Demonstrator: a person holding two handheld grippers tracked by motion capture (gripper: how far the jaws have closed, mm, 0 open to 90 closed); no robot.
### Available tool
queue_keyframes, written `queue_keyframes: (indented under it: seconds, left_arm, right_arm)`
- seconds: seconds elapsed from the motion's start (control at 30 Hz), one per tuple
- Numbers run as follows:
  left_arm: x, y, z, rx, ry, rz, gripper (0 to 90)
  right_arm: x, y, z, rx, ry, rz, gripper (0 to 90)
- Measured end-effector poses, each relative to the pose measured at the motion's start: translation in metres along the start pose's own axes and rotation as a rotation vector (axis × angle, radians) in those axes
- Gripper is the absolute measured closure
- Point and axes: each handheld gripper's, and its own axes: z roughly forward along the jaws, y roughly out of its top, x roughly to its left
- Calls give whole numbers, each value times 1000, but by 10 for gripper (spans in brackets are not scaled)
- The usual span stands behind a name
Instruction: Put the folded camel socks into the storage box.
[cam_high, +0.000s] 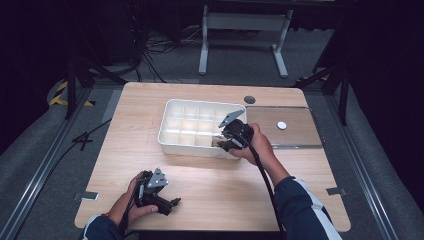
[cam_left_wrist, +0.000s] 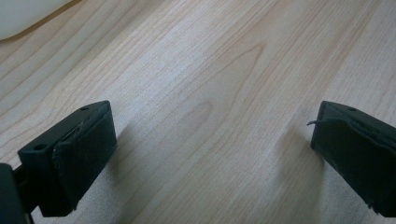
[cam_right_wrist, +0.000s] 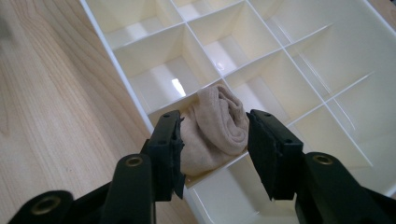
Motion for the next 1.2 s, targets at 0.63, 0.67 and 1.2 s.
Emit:
queue_keyframes:
  seconds: [0.63, 0.67, 1.2]
  left_arm:
    - [1, 1, 1, -2, 0, 14, 3]
    - [1, 1, 1, -3, 0, 14, 3]
    - [0, 0, 1, -5, 2, 3, 4]
  right_arm:
    - [18, -30, -32, -78, 7, -39, 387]
    - [18, -32, -33, -77, -3, -47, 377]
    - [22, -71, -55, -97, -93, -72, 343]
